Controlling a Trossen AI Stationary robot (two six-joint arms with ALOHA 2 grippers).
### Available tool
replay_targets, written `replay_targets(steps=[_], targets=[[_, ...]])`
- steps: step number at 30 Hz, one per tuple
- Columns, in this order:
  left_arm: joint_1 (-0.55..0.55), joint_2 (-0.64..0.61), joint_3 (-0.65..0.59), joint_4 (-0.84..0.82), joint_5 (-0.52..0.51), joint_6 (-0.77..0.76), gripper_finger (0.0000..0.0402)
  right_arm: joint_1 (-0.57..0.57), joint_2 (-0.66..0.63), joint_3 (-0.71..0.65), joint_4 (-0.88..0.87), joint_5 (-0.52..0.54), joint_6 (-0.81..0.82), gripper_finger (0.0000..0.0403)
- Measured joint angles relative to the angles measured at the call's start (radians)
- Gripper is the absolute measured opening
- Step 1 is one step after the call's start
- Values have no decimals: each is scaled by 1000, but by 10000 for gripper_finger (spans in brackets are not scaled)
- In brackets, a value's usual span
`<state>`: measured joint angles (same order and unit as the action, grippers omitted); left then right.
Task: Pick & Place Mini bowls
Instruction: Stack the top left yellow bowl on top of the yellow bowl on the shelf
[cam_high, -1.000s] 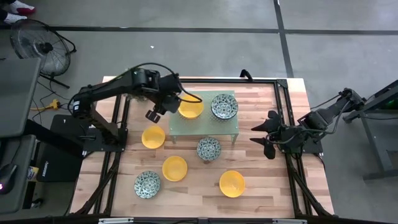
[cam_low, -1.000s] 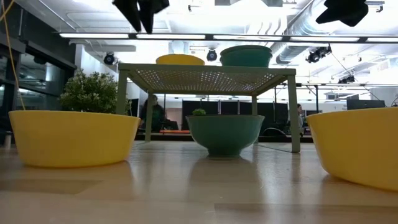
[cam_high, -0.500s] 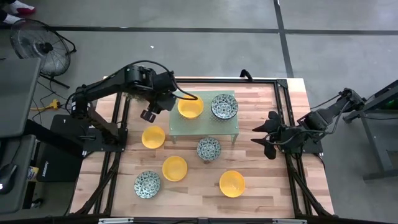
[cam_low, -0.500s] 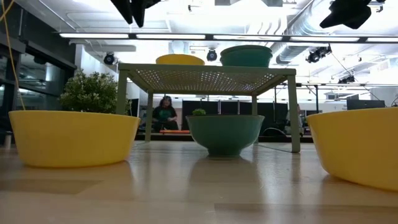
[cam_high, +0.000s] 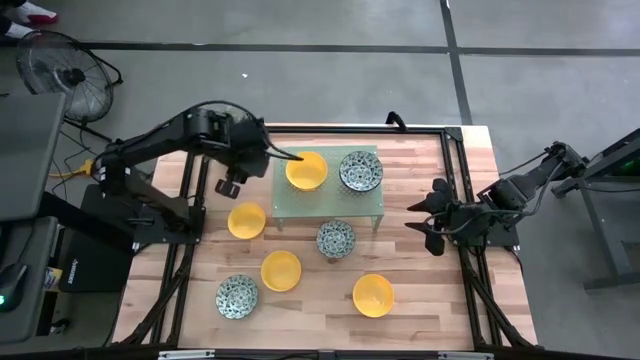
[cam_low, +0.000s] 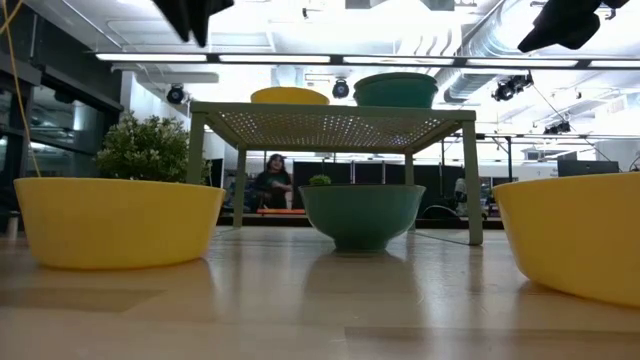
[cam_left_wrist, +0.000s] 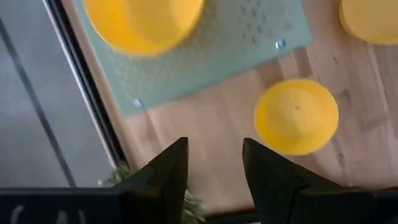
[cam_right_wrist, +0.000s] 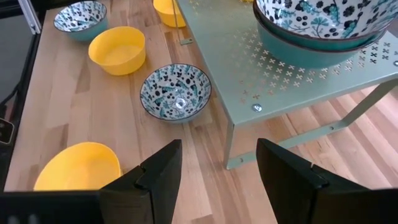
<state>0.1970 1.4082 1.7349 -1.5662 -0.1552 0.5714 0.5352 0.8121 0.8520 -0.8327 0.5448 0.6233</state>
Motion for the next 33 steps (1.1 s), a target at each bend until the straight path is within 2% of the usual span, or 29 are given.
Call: replay_targets(steps=[3, 14, 26, 33], targets=[[0, -50, -110, 32, -17, -53, 147, 0, 0, 0, 0, 0, -5, 195], [0, -183, -561, 269, 57, -175, 147, 1, 0, 0, 8, -2, -19, 195], [2, -187, -771, 499, 131, -211, 147, 1, 0, 0, 24, -3, -21, 195], [98, -187, -895, 591, 153, -217, 147, 1, 0, 0, 24, -17, -21, 195]])
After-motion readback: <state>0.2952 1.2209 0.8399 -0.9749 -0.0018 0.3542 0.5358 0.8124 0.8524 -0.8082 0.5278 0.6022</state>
